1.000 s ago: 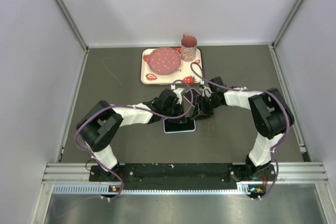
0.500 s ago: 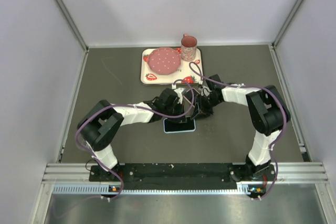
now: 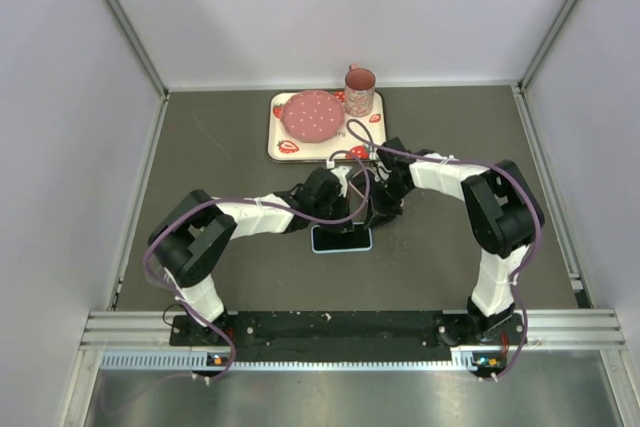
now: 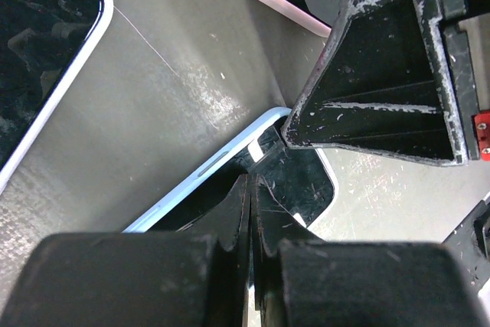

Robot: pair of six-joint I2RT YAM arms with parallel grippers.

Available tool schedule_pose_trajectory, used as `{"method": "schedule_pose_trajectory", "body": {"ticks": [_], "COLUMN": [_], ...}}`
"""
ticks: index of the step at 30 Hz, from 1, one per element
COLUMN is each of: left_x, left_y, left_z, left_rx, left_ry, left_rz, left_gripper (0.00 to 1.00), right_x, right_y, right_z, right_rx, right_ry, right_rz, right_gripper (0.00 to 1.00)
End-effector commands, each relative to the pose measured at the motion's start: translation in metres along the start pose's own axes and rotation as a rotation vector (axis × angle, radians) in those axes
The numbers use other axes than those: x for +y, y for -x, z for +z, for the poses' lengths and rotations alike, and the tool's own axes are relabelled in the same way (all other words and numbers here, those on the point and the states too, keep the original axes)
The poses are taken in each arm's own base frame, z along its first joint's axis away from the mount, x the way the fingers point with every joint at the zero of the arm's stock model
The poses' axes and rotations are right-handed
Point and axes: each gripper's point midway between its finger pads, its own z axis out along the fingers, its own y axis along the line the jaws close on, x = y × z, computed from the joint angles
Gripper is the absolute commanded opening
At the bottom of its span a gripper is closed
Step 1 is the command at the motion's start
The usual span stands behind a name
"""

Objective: Put the phone into the phone case

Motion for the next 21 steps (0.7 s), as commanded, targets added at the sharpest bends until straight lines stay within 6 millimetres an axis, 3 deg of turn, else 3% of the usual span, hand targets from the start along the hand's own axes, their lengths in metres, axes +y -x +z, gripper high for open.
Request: {"method": "schedule_pose_trajectory", "body": {"ticks": [1, 5, 9, 12, 13, 14, 16, 21], "left_x": [0.039, 0.037, 0.030, 0.023, 0.022, 0.022, 0.019, 0.002], "left_y": [-0.040, -0.038, -0.026, -0.013, -0.012, -0.008, -0.005, 0.016], "left_z": [0.000, 0.001, -0.004, -0.012, -0.015, -0.017, -0.026, -0.048], "left_rx": [0.126, 0.121, 0.078, 0.021, 0.008, -0.014, -0.049, -0.179], "left_ry": [0.167, 0.164, 0.149, 0.132, 0.128, 0.131, 0.116, 0.045], "left_rz": [0.015, 0.023, 0.031, 0.037, 0.038, 0.024, 0.016, 0.018], "left_gripper": [0.00, 0.00, 0.00, 0.00, 0.00, 0.00, 0.00, 0.04], "right_x": [-0.103, -0.089, -0.053, -0.020, 0.001, 0.008, 0.022, 0.016], "right_y": [-0.029, -0.023, -0.013, -0.009, -0.008, -0.007, -0.009, -0.020], "right_z": [0.034, 0.026, 0.015, 0.010, -0.001, -0.006, -0.013, -0.009], "right_rx": [0.039, -0.005, -0.079, -0.119, -0.131, -0.145, -0.147, -0.109], "right_ry": [-0.514, -0.513, -0.347, -0.146, -0.023, 0.023, 0.132, 0.127], "right_rz": [-0.101, -0.146, -0.151, -0.137, -0.141, -0.112, -0.112, -0.094], "right_gripper": [0.05, 0.01, 0.07, 0.31, 0.39, 0.52, 0.58, 0.63]}}
